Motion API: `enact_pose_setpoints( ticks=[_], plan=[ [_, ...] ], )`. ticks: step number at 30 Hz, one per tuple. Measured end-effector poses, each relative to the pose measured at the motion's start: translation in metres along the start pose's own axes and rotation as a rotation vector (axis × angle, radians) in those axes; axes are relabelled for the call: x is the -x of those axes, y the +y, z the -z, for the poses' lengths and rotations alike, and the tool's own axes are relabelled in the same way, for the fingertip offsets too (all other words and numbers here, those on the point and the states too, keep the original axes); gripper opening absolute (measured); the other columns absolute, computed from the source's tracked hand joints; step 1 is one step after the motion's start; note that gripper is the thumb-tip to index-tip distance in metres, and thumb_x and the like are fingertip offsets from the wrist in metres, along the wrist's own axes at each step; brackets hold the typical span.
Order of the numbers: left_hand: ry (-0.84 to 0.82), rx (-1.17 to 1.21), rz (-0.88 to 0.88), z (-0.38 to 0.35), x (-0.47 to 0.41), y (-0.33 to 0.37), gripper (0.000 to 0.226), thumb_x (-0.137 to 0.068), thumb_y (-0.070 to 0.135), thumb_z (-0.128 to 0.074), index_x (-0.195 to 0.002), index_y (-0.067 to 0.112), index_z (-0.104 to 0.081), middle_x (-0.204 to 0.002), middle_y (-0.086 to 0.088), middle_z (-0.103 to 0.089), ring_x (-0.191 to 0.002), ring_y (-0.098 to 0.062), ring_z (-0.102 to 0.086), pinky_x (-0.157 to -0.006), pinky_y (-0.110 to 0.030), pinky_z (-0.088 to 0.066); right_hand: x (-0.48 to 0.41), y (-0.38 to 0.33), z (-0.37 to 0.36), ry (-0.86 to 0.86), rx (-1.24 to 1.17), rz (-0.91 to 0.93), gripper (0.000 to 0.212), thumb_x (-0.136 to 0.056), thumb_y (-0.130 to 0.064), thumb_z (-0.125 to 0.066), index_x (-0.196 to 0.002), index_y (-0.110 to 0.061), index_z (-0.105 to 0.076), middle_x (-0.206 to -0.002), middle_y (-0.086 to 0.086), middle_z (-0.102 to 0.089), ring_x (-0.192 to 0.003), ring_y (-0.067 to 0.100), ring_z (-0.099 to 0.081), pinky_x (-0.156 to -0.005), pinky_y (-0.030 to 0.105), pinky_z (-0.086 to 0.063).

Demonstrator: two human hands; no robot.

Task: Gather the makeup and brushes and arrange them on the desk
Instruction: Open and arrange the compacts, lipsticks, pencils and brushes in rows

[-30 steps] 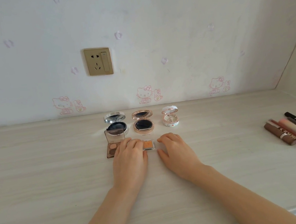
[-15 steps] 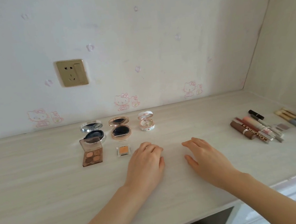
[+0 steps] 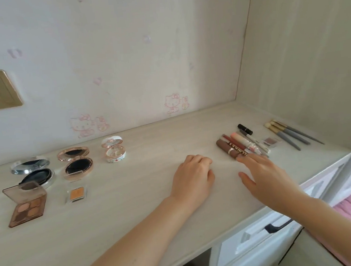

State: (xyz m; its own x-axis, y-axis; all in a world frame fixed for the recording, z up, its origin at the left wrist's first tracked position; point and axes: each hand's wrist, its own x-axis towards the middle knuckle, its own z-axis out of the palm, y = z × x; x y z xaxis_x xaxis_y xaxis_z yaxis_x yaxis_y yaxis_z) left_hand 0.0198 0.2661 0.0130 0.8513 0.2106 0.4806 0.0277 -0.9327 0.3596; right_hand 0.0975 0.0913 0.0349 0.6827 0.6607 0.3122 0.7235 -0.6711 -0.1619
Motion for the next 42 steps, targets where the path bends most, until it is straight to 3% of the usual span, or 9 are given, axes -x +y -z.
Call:
enact_pose_setpoints(
  ticks=[3,10,17,24,30,33,38,42],
  plan=[
    [0.074,0.041,-0.035,-0.018,-0.025,0.017,0.023,-0.086,0.014,-0.053,-0.103,0.01,-0.068,-0.103,-0.005,-0.067,-0.104,-0.025,-0.054,-0.084,-0.036,-0.049,-0.001,0.028,0.007,0.008,0.049,-0.064,0.038,-0.095,-0.029,-0.048,-0.131,-0.017,-0.049,-0.125,0.0,-0.055,-0.121,0.019,-0.046,-0.088,0.031,-0.045],
    [0.064,0.1,-0.115,-0.057,-0.084,0.041,0.019,-0.089,0.013,-0.052,-0.098,0.01,-0.069,-0.106,-0.003,-0.065,-0.106,-0.025,-0.05,-0.087,-0.039,-0.046,-0.02,0.086,0.01,0.012,0.082,-0.208,0.039,-0.095,-0.026,-0.048,-0.132,-0.014,-0.051,-0.128,0.006,-0.057,-0.125,0.024,-0.045,-0.099,0.038,-0.043],
    [-0.042,0.045,-0.073,-0.089,-0.131,0.062,0.026,-0.095,0.02,-0.047,-0.107,0.009,-0.067,-0.111,-0.006,-0.064,-0.116,-0.025,-0.044,-0.086,-0.039,-0.044,-0.047,0.121,0.001,0.02,0.09,-0.315,0.039,-0.096,-0.028,-0.046,-0.131,-0.012,-0.052,-0.13,0.008,-0.056,-0.126,0.03,-0.042,-0.097,0.042,-0.044],
    [-0.17,-0.042,-0.078,-0.109,-0.155,0.076,0.033,-0.098,0.026,-0.046,-0.12,0.005,-0.059,-0.118,-0.011,-0.061,-0.119,-0.028,-0.04,-0.089,-0.04,-0.042,-0.066,0.136,-0.011,-0.012,0.101,-0.364,0.047,-0.096,-0.047,-0.041,-0.121,-0.011,-0.058,-0.121,0.011,-0.057,-0.117,0.034,-0.043,-0.094,0.041,-0.044],
    [-0.305,-0.191,-0.098,-0.119,-0.165,0.081,0.036,-0.1,0.035,-0.041,-0.115,0.011,-0.063,-0.12,-0.006,-0.055,-0.119,-0.027,-0.035,-0.079,-0.034,-0.028,-0.072,0.14,-0.016,-0.031,0.197,-0.375,0.067,-0.09,-0.065,-0.022,-0.113,-0.016,-0.063,-0.108,0.008,-0.058,-0.106,0.033,-0.044,-0.092,0.038,-0.034],
    [-0.317,-0.168,-0.1,-0.119,-0.166,0.082,0.034,-0.1,0.033,-0.044,-0.117,0.011,-0.062,-0.123,-0.005,-0.053,-0.119,-0.028,-0.034,-0.079,-0.035,-0.028,-0.071,0.136,-0.013,-0.04,0.186,-0.405,0.061,-0.093,-0.062,-0.028,-0.116,-0.017,-0.062,-0.112,0.01,-0.054,-0.109,0.035,-0.037,-0.093,0.039,-0.033],
    [-0.249,-0.086,-0.114,-0.116,-0.164,0.087,0.024,-0.095,0.024,-0.054,-0.11,0.007,-0.061,-0.111,-0.008,-0.059,-0.115,-0.029,-0.037,-0.082,-0.036,-0.036,-0.069,0.13,-0.005,-0.041,0.071,-0.466,0.055,-0.089,-0.057,-0.048,-0.125,-0.015,-0.054,-0.123,0.01,-0.053,-0.119,0.035,-0.032,-0.093,0.041,-0.033],
    [-0.251,-0.008,-0.048,-0.109,-0.155,0.092,0.022,-0.094,0.024,-0.057,-0.11,0.009,-0.059,-0.104,-0.012,-0.057,-0.104,-0.026,-0.043,-0.084,-0.043,-0.035,-0.064,0.128,-0.001,0.044,-0.082,-0.518,0.043,-0.088,-0.045,-0.059,-0.119,-0.015,-0.057,-0.113,0.006,-0.062,-0.121,0.033,-0.033,-0.096,0.043,-0.031]
  ],
)
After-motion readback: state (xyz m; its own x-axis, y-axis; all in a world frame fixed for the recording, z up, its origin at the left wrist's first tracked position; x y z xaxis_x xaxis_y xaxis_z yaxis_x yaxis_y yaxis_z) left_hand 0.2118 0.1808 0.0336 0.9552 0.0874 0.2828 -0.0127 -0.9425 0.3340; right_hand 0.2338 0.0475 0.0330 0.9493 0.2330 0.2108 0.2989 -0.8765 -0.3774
